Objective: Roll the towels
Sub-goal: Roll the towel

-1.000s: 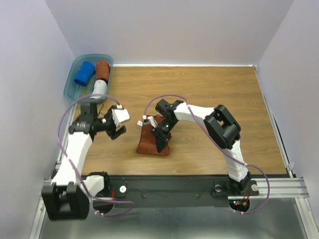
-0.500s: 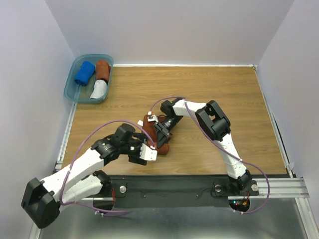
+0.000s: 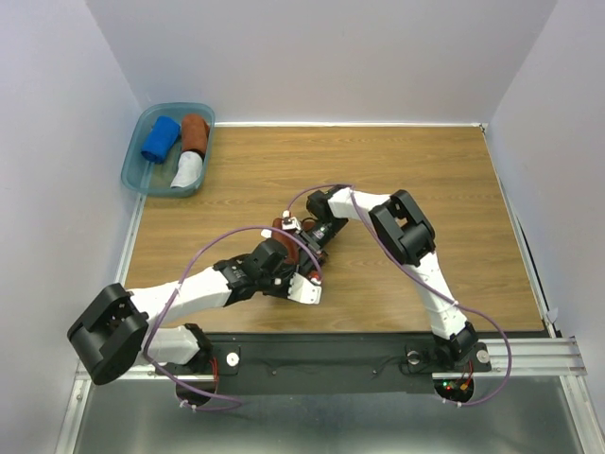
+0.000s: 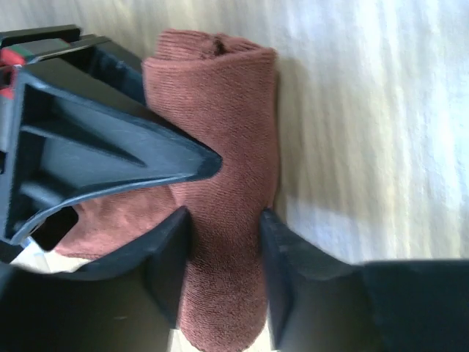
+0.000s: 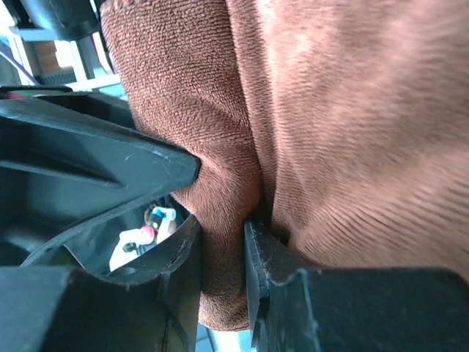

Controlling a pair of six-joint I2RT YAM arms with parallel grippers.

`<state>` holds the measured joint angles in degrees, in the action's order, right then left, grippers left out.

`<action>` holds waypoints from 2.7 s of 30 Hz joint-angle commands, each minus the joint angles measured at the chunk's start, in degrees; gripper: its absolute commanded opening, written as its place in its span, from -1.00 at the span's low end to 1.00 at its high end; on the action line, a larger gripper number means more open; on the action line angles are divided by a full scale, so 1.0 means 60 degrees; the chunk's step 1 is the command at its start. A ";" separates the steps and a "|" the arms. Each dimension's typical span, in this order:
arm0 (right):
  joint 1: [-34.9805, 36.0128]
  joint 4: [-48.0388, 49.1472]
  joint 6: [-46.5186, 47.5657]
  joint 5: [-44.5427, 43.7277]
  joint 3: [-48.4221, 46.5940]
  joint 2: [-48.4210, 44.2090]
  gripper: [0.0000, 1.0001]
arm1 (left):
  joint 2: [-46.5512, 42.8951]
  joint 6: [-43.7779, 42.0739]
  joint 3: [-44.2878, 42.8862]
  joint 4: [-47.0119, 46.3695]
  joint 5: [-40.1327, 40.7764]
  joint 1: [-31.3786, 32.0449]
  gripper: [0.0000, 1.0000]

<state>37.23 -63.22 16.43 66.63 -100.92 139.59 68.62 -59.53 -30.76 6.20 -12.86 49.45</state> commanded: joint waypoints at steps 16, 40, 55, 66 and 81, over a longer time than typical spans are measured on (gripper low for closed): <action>-0.1942 0.0356 -0.0334 -0.2316 -0.1430 -0.0734 0.82 | 0.1585 0.2713 -0.1434 0.1882 -0.1136 -0.0227 -0.92; -0.2371 0.2039 0.1627 -0.5197 0.2552 -0.7428 0.96 | 0.8190 0.0708 -0.7337 0.7579 -0.5824 -0.4154 -0.81; 0.2743 0.7516 0.3748 -1.0343 0.5421 -0.7533 0.94 | 0.9978 0.0019 -0.8847 0.8826 -0.5957 -0.4975 -0.70; 0.3345 0.8676 0.4557 -1.1002 0.6581 -0.6332 0.68 | 1.0301 -0.0054 -0.9418 0.9001 -0.5825 -0.5063 -0.67; 0.2833 0.6100 0.3093 -0.8792 0.6260 -0.5980 -0.99 | 0.7476 0.0107 -0.9594 0.8079 -0.5591 -0.6160 0.83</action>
<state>55.51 -13.41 39.99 5.15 -62.94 102.10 120.46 -56.40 -87.00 58.22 -52.42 17.61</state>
